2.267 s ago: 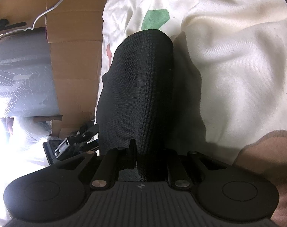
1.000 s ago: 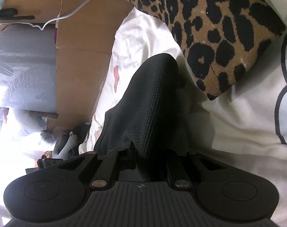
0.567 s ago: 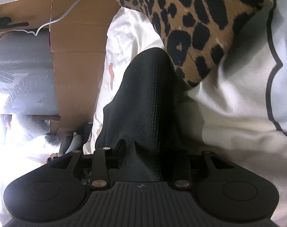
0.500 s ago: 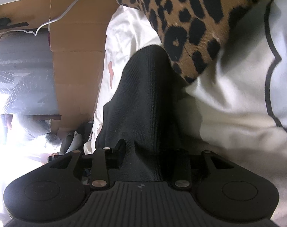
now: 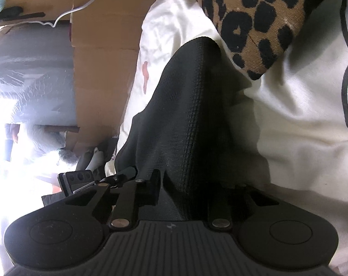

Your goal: Fold clothes

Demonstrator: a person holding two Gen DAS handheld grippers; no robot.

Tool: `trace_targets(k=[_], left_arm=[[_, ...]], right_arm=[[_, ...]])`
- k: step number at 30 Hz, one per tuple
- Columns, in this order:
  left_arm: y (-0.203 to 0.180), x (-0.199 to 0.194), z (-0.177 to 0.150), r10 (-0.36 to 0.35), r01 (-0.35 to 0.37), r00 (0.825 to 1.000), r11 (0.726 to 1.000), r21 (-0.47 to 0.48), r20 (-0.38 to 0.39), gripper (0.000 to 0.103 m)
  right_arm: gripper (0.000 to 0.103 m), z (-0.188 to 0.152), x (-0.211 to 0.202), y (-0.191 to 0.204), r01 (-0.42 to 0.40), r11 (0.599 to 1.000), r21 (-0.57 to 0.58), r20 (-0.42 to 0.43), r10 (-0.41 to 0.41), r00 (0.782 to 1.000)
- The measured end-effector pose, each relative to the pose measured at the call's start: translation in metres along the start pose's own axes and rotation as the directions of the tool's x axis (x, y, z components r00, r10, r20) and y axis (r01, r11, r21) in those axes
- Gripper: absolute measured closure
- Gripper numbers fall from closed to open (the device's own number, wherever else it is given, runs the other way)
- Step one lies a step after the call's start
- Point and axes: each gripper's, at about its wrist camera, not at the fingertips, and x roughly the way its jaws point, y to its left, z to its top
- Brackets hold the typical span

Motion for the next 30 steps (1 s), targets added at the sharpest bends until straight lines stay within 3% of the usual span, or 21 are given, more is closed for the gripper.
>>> trace_targets(k=[1,6,10,13,16,19,21,26,30], left_arm=[[0.001,0.002,0.000,-0.003,0.003,1.000,1.000,-0.015,-0.007,0.046],[0.001,0.014,0.000,-0.059,0.057,0.998,0.997,-0.048,-0.028,0.015],[0.000,0.020,0.003,-0.075,0.074,0.996,0.997,-0.026,-0.040,0.015],[0.003,0.022,0.010,-0.085,0.083,0.995,0.996,-0.042,-0.056,0.018],[-0.002,0.025,0.014,-0.056,0.057,0.996,0.998,0.002,-0.073,0.024],[-0.006,0.026,0.014,-0.007,0.009,0.997,1.000,0.030,-0.077,0.037],[-0.007,0.026,0.017,0.027,-0.025,0.995,0.999,0.028,-0.093,0.048],[-0.016,0.029,0.023,0.093,-0.092,0.989,0.996,0.010,-0.114,0.054],[-0.020,0.030,0.024,0.120,-0.120,0.987,0.993,0.000,-0.110,0.059]], right_arm=[[0.079,0.000,-0.001,-0.001,0.002,1.000,0.006,0.000,-0.002,1.000],[0.075,-0.002,-0.006,-0.009,-0.002,0.999,0.037,0.005,0.001,1.000],[0.075,-0.003,-0.009,-0.014,-0.004,0.999,0.053,0.015,0.003,1.000],[0.075,-0.003,-0.009,-0.017,-0.004,0.998,0.062,0.022,0.003,1.000],[0.075,-0.003,-0.007,-0.018,-0.002,0.998,0.068,0.027,0.000,1.000],[0.075,-0.004,-0.003,-0.017,0.004,0.998,0.068,0.025,-0.006,1.000],[0.081,-0.005,-0.001,-0.015,0.011,0.998,0.067,0.033,-0.013,0.999],[0.093,-0.007,-0.002,-0.012,0.045,0.996,0.083,0.048,-0.049,0.998],[0.094,-0.008,-0.002,-0.005,0.076,0.994,0.075,0.062,-0.081,0.995]])
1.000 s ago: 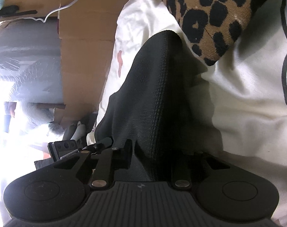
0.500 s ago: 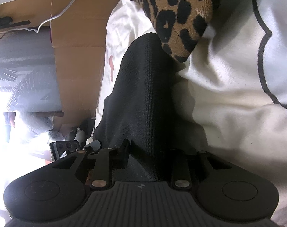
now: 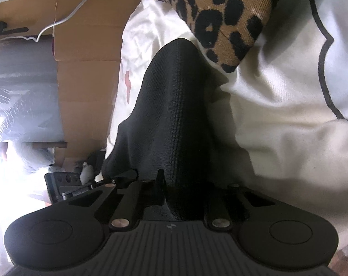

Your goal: Fold clothes

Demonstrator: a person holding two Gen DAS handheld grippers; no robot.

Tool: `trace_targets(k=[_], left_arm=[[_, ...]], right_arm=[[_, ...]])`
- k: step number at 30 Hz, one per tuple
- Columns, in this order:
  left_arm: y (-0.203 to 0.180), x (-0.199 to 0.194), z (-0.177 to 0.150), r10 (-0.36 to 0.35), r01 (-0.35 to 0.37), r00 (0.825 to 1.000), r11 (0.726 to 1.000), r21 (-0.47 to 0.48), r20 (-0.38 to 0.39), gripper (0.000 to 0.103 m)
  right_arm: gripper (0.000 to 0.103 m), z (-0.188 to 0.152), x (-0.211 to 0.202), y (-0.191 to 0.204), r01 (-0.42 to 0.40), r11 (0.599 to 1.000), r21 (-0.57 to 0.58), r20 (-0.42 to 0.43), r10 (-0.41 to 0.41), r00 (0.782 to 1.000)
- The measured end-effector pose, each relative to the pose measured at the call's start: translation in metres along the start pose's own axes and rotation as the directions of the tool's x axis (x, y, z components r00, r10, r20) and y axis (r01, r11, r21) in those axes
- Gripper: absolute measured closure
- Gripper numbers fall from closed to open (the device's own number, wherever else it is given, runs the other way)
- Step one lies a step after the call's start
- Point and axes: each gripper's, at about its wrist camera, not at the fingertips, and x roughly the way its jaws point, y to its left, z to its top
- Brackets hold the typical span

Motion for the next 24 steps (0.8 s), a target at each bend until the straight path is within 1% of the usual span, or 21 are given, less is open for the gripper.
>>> trace_targets(k=[3,6,9,14,17,20,22,24], left_arm=[[-0.003,0.001,0.001,0.023,-0.023,1.000,0.999,0.046,-0.001,0.059],[-0.003,0.005,0.003,0.027,-0.027,1.000,0.999,0.034,-0.002,0.059],[-0.007,0.004,0.001,0.046,-0.047,0.999,0.997,0.054,0.007,0.062],[-0.019,-0.006,-0.004,0.080,-0.082,0.996,0.994,0.067,0.034,0.067],[-0.031,-0.014,-0.010,0.109,-0.114,0.992,0.989,0.093,0.057,0.069],[-0.044,-0.025,-0.015,0.147,-0.155,0.986,0.981,0.118,0.076,0.070],[-0.051,-0.034,-0.020,0.168,-0.178,0.982,0.977,0.117,0.091,0.070],[-0.058,-0.043,-0.026,0.182,-0.195,0.977,0.974,0.116,0.111,0.070]], right_arm=[[0.094,0.000,0.002,0.003,0.030,1.000,-0.007,0.006,-0.030,1.000],[0.094,-0.001,0.005,0.003,0.056,0.998,-0.014,0.014,-0.055,0.998],[0.094,-0.002,0.010,0.005,0.090,0.996,-0.020,0.025,-0.090,0.996],[0.095,-0.007,0.009,0.019,0.135,0.986,-0.097,0.045,-0.131,0.990],[0.095,-0.012,0.007,0.028,0.155,0.979,-0.129,0.059,-0.148,0.987],[0.095,-0.017,0.004,0.041,0.167,0.972,-0.168,0.076,-0.156,0.985],[0.095,-0.022,0.002,0.053,0.156,0.966,-0.208,0.085,-0.142,0.986],[0.095,-0.028,0.000,0.065,0.162,0.956,-0.243,0.092,-0.144,0.985]])
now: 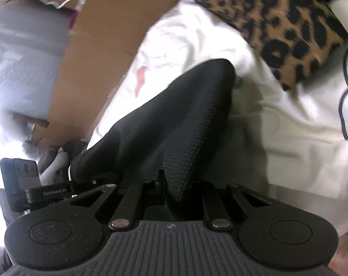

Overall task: Fold clothes
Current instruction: 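Lift the folded shorts up off the bed with both tools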

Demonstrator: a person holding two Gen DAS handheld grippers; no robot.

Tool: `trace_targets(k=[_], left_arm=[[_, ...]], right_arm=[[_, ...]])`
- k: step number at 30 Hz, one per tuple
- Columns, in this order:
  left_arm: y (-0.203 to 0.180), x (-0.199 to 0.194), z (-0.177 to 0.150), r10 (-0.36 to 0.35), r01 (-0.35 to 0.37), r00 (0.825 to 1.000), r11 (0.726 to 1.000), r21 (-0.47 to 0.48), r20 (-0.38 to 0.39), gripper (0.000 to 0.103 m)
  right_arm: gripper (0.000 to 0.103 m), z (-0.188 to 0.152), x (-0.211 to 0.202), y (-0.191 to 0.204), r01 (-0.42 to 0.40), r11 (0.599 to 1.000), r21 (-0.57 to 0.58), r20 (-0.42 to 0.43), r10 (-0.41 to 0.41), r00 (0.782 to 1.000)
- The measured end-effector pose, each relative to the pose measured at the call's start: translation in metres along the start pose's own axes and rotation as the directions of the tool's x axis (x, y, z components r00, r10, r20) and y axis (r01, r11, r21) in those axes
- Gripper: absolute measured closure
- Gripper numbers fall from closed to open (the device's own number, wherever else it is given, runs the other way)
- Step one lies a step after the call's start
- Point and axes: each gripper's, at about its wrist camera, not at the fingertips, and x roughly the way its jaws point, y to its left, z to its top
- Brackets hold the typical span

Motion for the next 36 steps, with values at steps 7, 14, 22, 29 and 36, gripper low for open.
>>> trace_targets(k=[7,14,22,29,36], left_arm=[[-0.017,-0.034,-0.019,0.054,-0.053,0.997,0.998,-0.031,0.051,0.070],[-0.045,-0.086,-0.027,0.091,-0.090,0.990,0.996,-0.019,0.111,0.071],[-0.093,-0.154,-0.025,0.096,-0.100,0.965,0.995,0.004,0.242,0.071],[-0.138,-0.224,-0.014,0.120,-0.136,0.934,0.990,0.024,0.336,0.071],[-0.182,-0.291,-0.008,0.124,-0.155,0.877,0.987,0.030,0.464,0.071]], right_arm=[[0.095,-0.008,-0.018,0.032,0.022,0.994,-0.103,0.011,-0.021,1.000],[0.095,-0.018,-0.052,0.070,-0.004,0.977,-0.213,0.044,0.014,0.999],[0.095,-0.009,-0.114,0.131,-0.015,0.944,-0.329,0.104,0.052,0.993],[0.095,0.001,-0.172,0.186,-0.015,0.916,-0.401,0.157,0.085,0.984],[0.095,0.015,-0.237,0.252,0.007,0.889,-0.458,0.237,0.114,0.965]])
